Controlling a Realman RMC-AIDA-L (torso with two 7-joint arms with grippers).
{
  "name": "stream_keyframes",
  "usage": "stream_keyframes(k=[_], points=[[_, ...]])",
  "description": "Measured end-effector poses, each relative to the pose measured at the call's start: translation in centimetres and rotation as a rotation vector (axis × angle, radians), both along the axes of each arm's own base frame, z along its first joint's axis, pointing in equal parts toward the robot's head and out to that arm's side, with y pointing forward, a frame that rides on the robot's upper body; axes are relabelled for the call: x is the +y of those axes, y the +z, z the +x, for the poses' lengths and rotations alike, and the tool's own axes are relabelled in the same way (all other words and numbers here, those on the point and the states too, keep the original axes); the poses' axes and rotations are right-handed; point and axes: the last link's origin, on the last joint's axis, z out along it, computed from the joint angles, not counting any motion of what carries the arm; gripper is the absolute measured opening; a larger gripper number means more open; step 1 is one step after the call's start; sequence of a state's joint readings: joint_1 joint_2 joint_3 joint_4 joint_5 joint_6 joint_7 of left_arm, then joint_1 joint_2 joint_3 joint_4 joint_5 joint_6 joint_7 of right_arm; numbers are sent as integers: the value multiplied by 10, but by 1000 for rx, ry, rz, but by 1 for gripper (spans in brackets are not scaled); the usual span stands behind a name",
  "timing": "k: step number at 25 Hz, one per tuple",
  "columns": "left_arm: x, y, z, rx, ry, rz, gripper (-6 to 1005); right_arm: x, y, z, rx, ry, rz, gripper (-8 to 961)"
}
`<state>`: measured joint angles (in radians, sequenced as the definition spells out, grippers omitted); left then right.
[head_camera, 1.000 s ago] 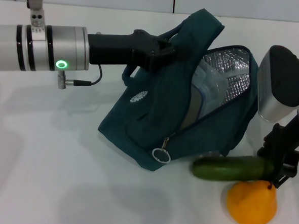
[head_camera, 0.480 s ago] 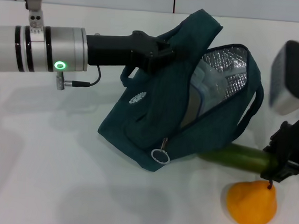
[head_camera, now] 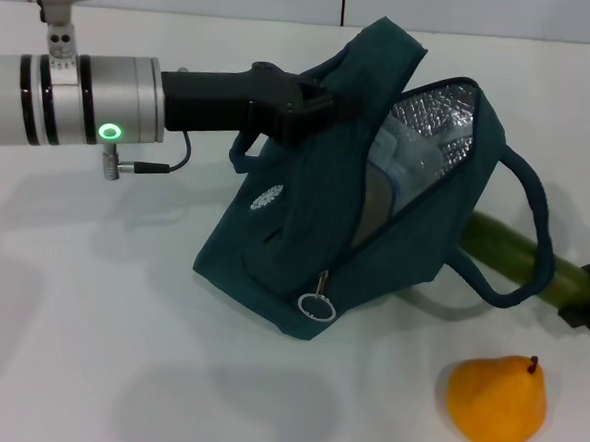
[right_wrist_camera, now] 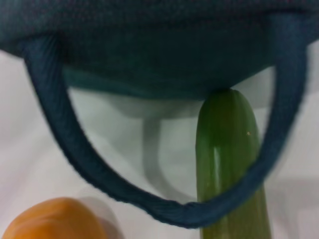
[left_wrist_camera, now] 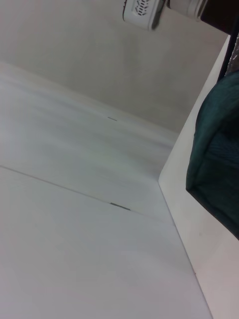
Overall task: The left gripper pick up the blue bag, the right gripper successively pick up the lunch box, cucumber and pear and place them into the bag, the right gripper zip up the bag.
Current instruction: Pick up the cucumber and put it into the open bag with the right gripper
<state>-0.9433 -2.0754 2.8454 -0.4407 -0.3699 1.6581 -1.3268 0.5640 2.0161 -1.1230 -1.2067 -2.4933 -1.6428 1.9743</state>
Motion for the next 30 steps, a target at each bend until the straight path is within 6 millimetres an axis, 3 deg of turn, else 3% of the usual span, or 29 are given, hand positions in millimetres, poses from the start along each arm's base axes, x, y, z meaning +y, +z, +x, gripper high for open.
stream_keyframes(k=[14,22,30], points=[[2,-4,7,-8,-12,-5,41,3,63,31,331,-134,367,561],[1,-3,5,-18,-4,3,41,-11,74,6,721,145,438,564],[4,3,7,-51,-1,23,41,-24,61,-22,1067,350,349,567]])
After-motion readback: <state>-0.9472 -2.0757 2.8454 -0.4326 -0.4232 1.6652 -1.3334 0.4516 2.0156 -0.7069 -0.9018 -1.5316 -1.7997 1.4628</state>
